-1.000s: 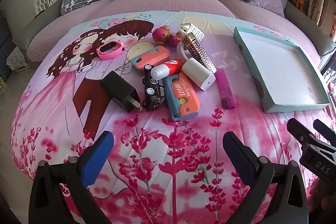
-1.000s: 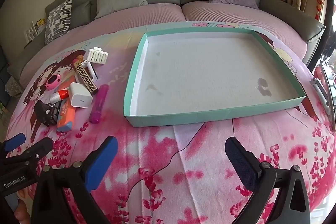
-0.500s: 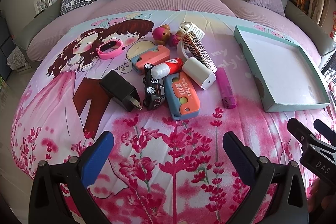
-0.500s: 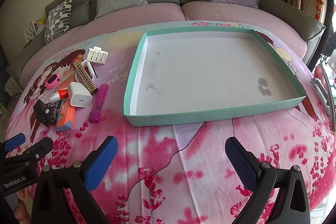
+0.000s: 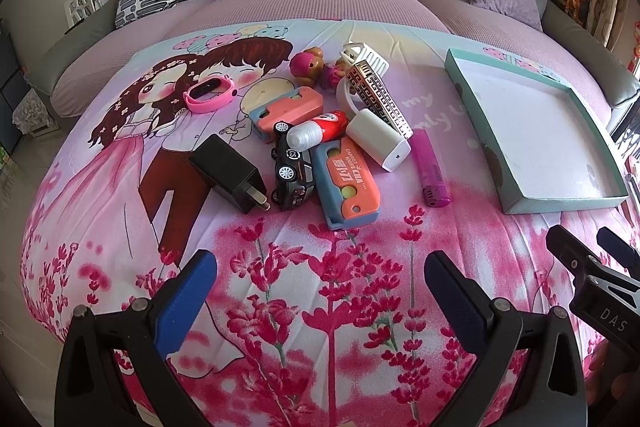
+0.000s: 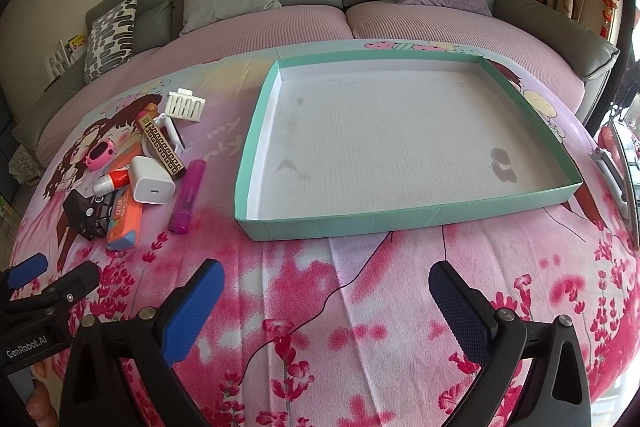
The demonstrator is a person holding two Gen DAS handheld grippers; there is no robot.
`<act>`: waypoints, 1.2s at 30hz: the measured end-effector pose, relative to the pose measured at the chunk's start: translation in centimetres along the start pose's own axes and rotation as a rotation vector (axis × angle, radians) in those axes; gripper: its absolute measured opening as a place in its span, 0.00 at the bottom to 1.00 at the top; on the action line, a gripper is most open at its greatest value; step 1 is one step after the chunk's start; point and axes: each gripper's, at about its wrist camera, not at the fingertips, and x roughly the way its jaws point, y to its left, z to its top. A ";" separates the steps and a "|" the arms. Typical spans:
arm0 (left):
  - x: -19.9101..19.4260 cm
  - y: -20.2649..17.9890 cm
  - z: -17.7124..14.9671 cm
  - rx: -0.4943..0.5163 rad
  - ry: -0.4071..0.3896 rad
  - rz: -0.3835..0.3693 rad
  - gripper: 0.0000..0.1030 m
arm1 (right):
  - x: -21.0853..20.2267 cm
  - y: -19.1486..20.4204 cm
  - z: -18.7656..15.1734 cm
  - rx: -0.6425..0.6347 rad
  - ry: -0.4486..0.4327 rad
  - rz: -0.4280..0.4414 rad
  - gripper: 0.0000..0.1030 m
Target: Organize rigid objects
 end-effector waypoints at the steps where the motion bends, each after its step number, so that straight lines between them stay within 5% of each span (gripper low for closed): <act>1: 0.0 0.0 0.0 0.000 0.000 0.000 1.00 | 0.0 0.0 0.0 0.000 0.000 0.000 1.00; 36: -0.1 -0.1 0.1 -0.002 -0.002 0.000 1.00 | -0.1 0.2 0.1 -0.003 0.002 -0.002 1.00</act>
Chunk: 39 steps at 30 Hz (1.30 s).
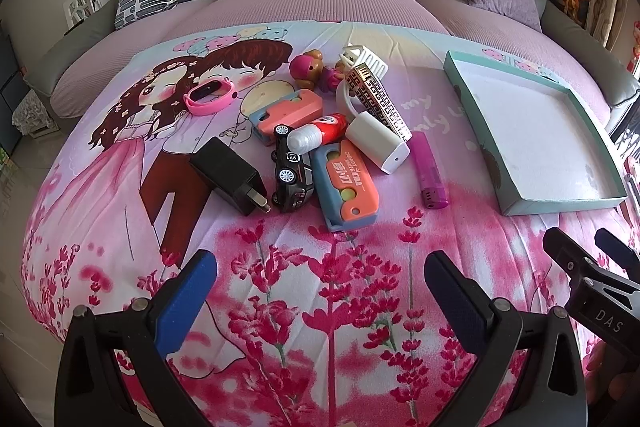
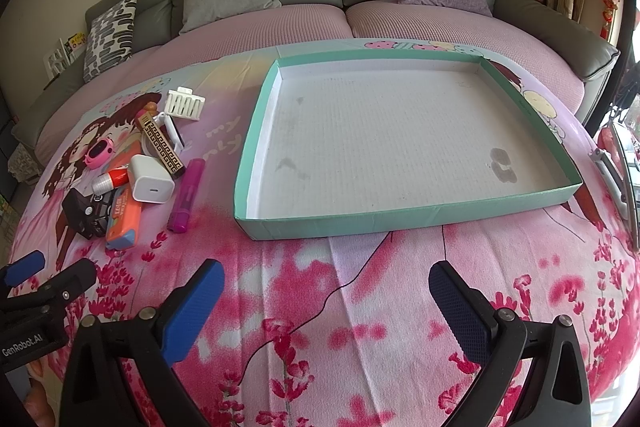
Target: Organize rigid objects
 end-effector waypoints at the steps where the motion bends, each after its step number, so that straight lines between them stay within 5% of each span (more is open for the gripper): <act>1: -0.1 0.0 0.1 -0.001 -0.001 -0.001 1.00 | 0.0 0.0 0.0 -0.001 0.000 -0.001 1.00; 10: -1.6 1.6 0.9 -0.013 -0.043 0.037 1.00 | -1.2 0.7 0.9 -0.018 -0.051 0.015 1.00; 17: -3.1 6.6 3.3 -0.137 -0.072 0.114 1.00 | -2.2 3.5 3.2 -0.054 -0.096 0.098 1.00; 27: -0.6 10.5 6.8 -0.254 0.065 0.185 1.00 | 0.1 8.9 4.5 -0.140 -0.056 0.172 1.00; 39: 4.1 10.5 6.4 -0.420 0.172 0.123 1.00 | 3.7 10.8 4.8 -0.177 0.008 0.170 0.72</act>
